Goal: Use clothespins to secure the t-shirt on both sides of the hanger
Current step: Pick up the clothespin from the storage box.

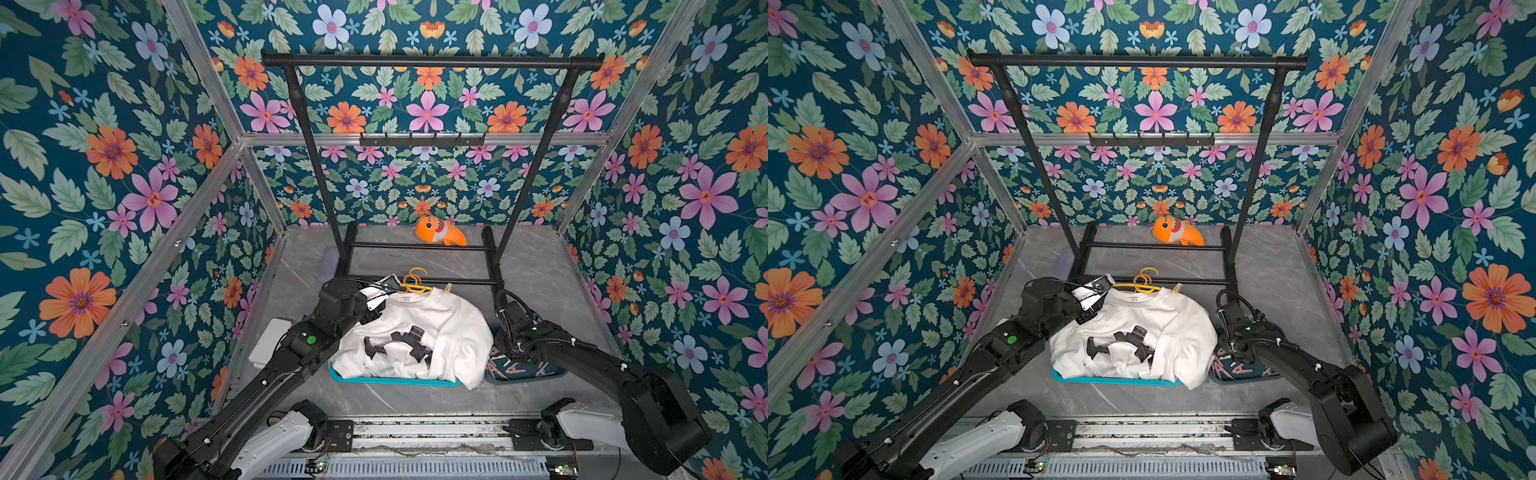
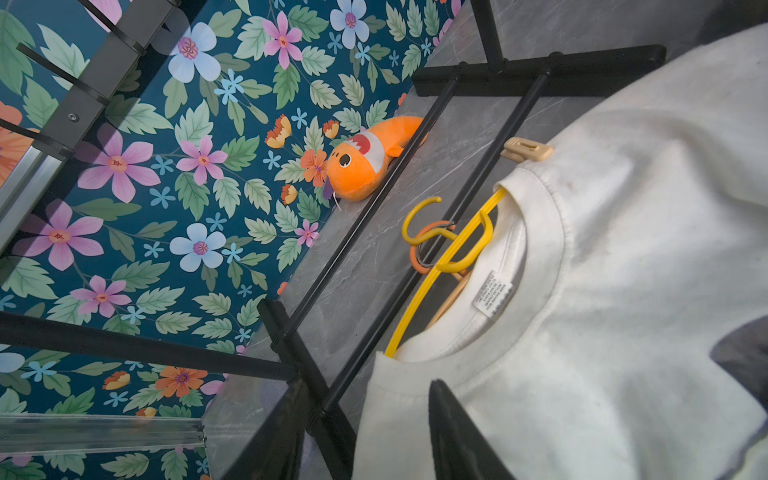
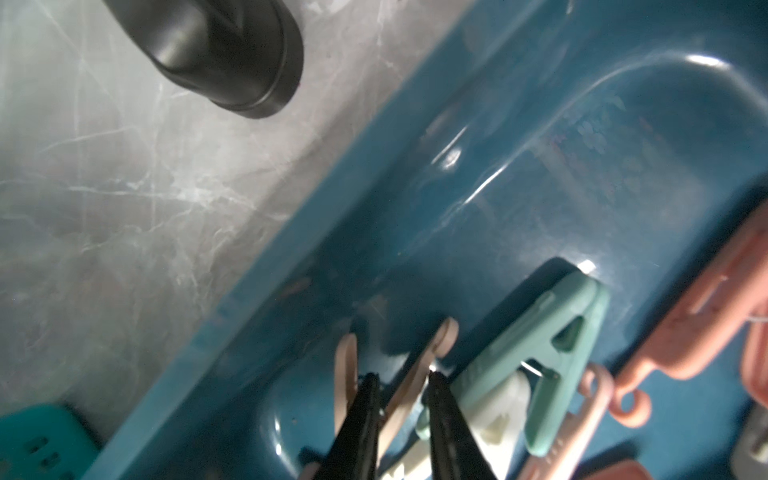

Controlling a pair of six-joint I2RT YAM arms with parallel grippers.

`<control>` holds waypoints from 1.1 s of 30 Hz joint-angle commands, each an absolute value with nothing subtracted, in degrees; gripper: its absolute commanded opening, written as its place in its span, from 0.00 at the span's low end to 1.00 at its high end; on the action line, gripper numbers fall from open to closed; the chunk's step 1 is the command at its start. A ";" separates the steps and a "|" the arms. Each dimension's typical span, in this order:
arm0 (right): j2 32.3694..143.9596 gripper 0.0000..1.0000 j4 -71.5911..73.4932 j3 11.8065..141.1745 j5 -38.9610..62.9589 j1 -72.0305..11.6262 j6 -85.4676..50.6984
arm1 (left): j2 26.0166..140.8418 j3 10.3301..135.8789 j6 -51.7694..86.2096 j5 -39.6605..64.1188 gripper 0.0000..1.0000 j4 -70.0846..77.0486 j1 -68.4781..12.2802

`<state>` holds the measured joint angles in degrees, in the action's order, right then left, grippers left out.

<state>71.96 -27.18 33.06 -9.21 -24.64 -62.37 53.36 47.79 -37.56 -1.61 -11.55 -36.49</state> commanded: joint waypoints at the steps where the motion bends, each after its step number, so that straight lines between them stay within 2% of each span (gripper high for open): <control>1: 73.02 0.24 -25.90 32.96 -10.10 -24.69 -63.76 | 53.44 47.90 -37.35 -0.84 0.50 -10.72 -36.47; 10: 74.72 0.24 -24.73 32.35 -10.46 -24.68 -64.76 | 53.53 47.82 -37.40 -0.84 0.50 -10.55 -36.47; 17: 75.75 0.15 -23.73 32.43 -10.45 -24.66 -65.63 | 53.44 48.06 -37.18 -0.70 0.50 -10.46 -36.47; 23: 74.64 0.14 -22.99 32.25 -10.81 -24.67 -65.96 | 52.76 48.34 -36.65 -0.24 0.50 -10.28 -36.47; 25: 74.80 0.10 -22.75 32.18 -10.64 -24.68 -66.24 | 52.56 48.34 -36.56 -0.14 0.50 -10.35 -36.47; 27: 74.80 0.11 -22.33 31.93 -10.55 -24.69 -66.76 | 52.56 48.34 -36.56 -0.25 0.50 -10.36 -36.46; 29: 75.21 0.16 -22.34 31.97 -10.46 -24.67 -66.96 | 52.64 48.60 -36.65 -0.35 0.50 -10.78 -36.43; 33: 76.30 0.16 -21.80 32.07 -10.35 -24.68 -66.92 | 52.40 48.48 -36.74 -0.18 0.50 -10.90 -36.47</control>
